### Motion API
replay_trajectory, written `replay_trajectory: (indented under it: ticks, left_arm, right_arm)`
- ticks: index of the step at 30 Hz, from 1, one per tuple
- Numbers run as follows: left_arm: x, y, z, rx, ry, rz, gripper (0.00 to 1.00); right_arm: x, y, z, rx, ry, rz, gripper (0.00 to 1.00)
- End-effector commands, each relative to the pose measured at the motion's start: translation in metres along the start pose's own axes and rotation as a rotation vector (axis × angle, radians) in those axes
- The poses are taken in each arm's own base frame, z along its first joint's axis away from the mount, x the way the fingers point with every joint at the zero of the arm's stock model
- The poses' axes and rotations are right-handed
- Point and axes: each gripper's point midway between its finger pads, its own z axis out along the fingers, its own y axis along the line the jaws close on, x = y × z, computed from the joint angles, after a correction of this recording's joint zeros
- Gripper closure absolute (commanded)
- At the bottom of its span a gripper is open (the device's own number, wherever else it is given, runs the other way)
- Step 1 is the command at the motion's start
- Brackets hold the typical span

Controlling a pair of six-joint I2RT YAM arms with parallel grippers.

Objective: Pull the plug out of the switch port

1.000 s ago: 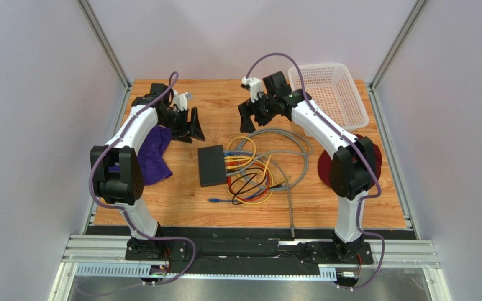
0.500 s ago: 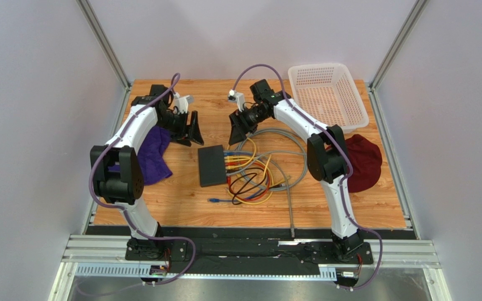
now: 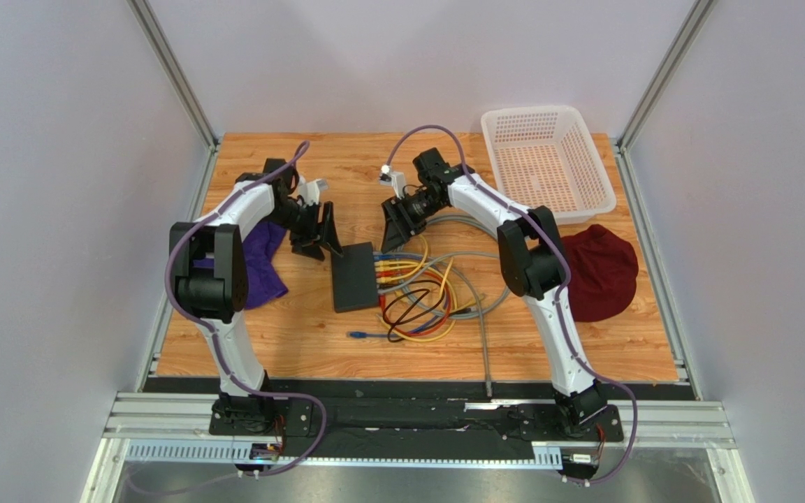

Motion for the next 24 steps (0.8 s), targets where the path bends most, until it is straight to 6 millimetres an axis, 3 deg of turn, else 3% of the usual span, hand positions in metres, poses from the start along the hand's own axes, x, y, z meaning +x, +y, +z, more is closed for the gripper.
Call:
replay_trajectory:
  ticks: [1,12,20,24]
  left_arm:
    - [-0.003,0.008,0.011,0.001,0.007,-0.016,0.34]
    - [-0.003,0.011,0.032,0.029,0.072,-0.014,0.36]
    - [-0.002,0.012,0.034,0.028,0.09,-0.017,0.48]
    - [0.001,0.013,0.034,0.013,0.098,-0.013,0.5]
  right_arm:
    - [-0.021,0.011,0.002,-0.04,-0.051,-0.031,0.33]
    - [-0.004,0.006,0.013,-0.082,-0.015,0.005,0.36]
    - [-0.022,0.005,0.022,-0.095,-0.059,0.01,0.41]
    - [-0.032,0.006,0.015,-0.06,-0.071,-0.015,0.45]
